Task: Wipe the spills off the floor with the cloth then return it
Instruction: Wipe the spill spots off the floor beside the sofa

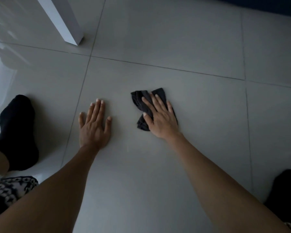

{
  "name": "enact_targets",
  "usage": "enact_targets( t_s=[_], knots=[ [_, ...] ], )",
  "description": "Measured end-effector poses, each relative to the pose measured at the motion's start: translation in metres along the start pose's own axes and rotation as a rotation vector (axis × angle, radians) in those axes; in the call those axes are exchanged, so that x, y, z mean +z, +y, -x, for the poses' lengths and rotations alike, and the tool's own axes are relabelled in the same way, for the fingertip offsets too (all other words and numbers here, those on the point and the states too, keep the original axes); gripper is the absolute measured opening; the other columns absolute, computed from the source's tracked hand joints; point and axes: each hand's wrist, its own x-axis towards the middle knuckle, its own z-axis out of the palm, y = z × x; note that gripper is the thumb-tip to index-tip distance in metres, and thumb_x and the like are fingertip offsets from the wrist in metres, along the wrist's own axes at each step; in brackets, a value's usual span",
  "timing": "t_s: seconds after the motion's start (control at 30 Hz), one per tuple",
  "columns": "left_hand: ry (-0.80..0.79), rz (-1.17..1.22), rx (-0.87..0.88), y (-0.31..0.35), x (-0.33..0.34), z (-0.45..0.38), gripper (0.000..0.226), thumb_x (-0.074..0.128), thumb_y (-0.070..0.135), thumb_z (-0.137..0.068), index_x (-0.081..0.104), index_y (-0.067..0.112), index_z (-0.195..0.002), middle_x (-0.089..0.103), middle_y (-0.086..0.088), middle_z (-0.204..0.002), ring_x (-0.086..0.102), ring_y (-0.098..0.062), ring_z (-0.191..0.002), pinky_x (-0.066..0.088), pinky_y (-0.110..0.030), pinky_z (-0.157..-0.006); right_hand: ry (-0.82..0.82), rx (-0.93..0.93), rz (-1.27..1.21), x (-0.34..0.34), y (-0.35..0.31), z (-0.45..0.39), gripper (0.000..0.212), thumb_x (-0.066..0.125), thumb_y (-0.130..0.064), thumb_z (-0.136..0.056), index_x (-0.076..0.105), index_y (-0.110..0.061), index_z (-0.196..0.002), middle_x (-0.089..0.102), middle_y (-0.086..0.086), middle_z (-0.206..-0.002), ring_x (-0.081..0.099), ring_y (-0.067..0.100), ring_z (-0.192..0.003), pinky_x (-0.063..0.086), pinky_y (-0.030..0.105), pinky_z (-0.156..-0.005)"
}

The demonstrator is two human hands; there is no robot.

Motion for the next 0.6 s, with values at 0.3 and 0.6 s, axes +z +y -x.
enact_targets(
  t_s=[0.3,0.6],
  knots=[
    [0.001,-0.016,0.028,-0.002,0.0,0.001,0.064,0.02,0.05,-0.095,0.013,0.023,-0.152,0.013,0.003,-0.161,0.012,-0.014,-0.148,0.006,-0.046,-0.118,0.038,0.361,-0.002,-0.019,0.118,0.062,0.056,0.028,-0.043,-0.099,0.015,-0.032,-0.153,0.012,-0.001,-0.162,0.009,0.017,-0.149,0.008,0.045,-0.118],
    [-0.046,0.002,0.133,-0.015,-0.009,0.014,0.071,0.024,0.054,-0.091,0.021,0.016,-0.151,0.019,-0.004,-0.159,0.019,-0.022,-0.146,0.012,-0.05,-0.116,0.082,0.753,-0.094,-0.021,0.177,0.126,0.063,0.017,-0.052,-0.094,0.009,-0.031,-0.153,0.005,0.004,-0.162,0.002,0.018,-0.149,0.0,0.048,-0.118]
  ],
)
